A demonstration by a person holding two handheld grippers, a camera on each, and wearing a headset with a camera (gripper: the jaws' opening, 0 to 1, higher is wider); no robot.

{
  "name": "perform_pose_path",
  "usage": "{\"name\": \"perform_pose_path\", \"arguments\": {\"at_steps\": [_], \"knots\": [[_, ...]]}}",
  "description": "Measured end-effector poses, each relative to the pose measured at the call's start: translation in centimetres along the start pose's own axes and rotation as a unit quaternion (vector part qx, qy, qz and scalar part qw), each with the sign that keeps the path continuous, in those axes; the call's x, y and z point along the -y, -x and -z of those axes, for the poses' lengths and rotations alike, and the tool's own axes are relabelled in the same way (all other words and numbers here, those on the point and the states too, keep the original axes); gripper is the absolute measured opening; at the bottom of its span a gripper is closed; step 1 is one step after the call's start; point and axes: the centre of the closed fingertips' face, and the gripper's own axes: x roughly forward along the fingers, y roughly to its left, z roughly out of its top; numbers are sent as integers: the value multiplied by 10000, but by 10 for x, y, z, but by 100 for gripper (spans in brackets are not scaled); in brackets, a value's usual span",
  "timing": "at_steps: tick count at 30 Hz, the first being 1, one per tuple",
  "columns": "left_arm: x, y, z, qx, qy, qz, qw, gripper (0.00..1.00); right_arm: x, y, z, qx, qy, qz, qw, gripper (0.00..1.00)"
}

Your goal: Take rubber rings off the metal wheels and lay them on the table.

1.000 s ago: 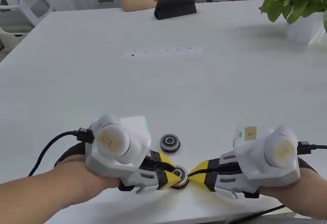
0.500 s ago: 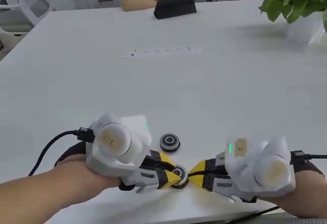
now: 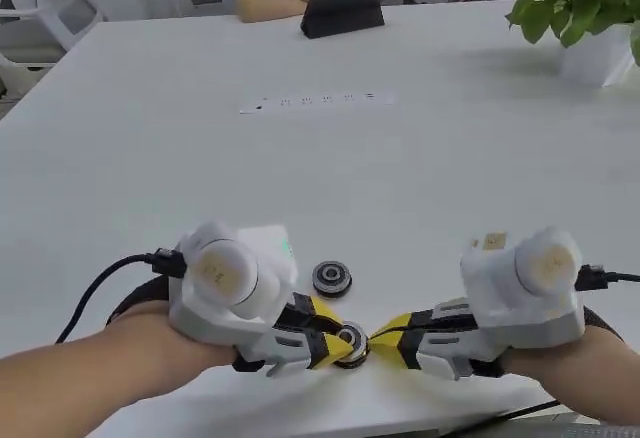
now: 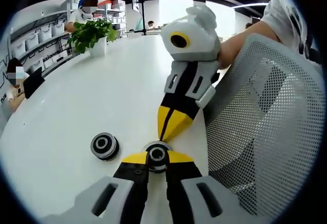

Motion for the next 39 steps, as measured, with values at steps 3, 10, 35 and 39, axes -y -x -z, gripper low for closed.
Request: {"name": "perform_pose_path", "arguments": {"at_steps": [3, 10, 35, 39], "knots": [[0, 0, 0, -5, -1, -9, 10000, 7, 1, 0, -1, 174, -390, -82, 9991, 0], [0, 0, 0, -16, -2, -29, 10000, 7, -3, 1, -6, 453, -428, -212, 9978, 0], [0, 0, 0, -122, -50, -87, 9999, 6, -6, -1, -10, 626, -546, -307, 9961, 0], [0, 0, 0, -133, -53, -86, 9999, 6, -7, 0, -10, 665, -538, -311, 9958, 0]]}}
